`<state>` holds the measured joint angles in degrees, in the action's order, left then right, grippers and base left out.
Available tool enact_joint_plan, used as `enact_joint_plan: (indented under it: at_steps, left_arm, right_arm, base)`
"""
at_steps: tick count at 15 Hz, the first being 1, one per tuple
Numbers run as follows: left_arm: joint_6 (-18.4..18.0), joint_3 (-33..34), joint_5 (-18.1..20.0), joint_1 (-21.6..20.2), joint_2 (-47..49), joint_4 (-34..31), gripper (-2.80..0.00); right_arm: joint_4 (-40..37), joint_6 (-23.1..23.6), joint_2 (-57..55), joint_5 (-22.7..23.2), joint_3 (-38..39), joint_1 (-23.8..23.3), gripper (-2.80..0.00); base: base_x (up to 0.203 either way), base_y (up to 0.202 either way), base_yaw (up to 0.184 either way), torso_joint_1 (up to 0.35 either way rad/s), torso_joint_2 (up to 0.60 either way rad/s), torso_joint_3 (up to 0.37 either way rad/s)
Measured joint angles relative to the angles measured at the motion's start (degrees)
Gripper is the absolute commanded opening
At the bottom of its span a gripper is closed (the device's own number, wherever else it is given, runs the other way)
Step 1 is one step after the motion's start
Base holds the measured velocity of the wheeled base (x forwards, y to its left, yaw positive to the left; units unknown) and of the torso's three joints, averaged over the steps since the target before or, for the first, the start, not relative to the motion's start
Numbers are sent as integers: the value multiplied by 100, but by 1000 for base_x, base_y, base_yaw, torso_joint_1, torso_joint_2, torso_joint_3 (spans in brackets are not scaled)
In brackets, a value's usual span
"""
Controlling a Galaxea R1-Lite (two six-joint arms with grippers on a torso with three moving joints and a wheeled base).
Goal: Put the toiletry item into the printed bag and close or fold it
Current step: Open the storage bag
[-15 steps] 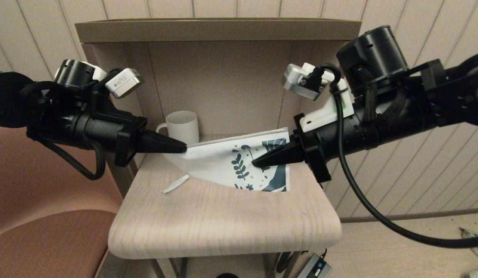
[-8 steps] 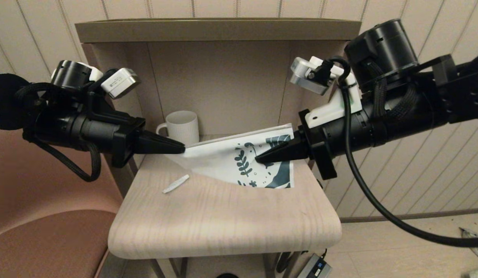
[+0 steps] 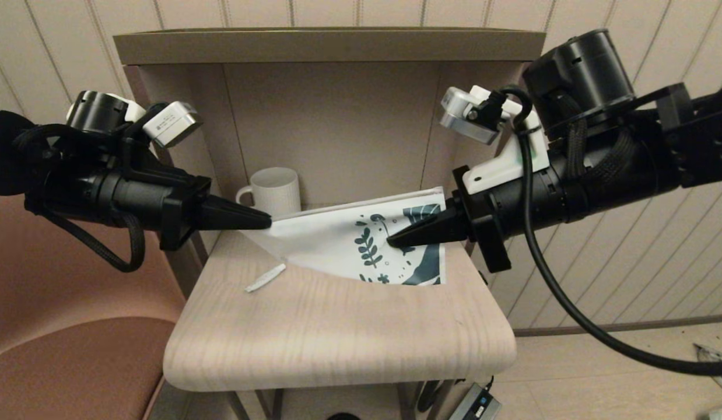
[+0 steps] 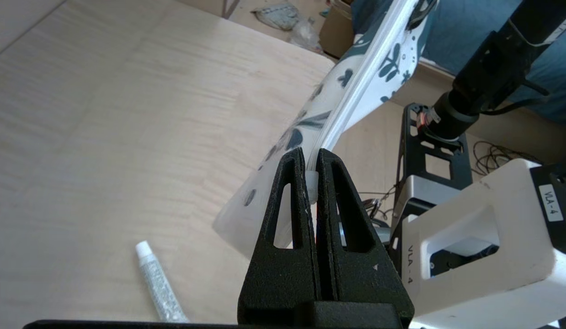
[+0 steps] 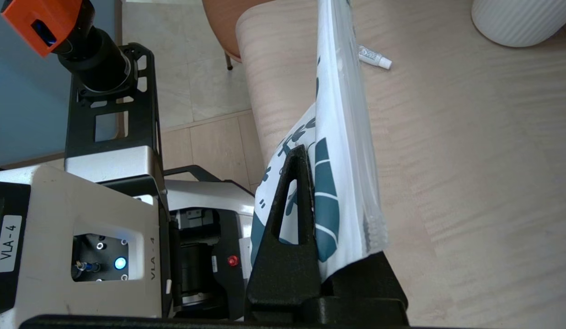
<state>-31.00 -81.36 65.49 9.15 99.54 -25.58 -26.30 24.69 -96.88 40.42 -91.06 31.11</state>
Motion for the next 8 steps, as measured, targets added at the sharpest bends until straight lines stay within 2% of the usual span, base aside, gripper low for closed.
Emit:
enact_joint_plan:
  at_steps: [4, 8]
  left_arm:
    - [2, 36, 11, -86, -12, -5, -280]
    - [29, -34, 41, 85, 22, 3, -280]
  right_arm:
    - [0, -5, -14, 23, 33, 4, -280]
    - [-4, -13, -224, 185, -151, 38, -280]
  base:
    - [0, 0, 0, 0, 0, 0]
    - [0, 0, 0, 0, 0, 0]
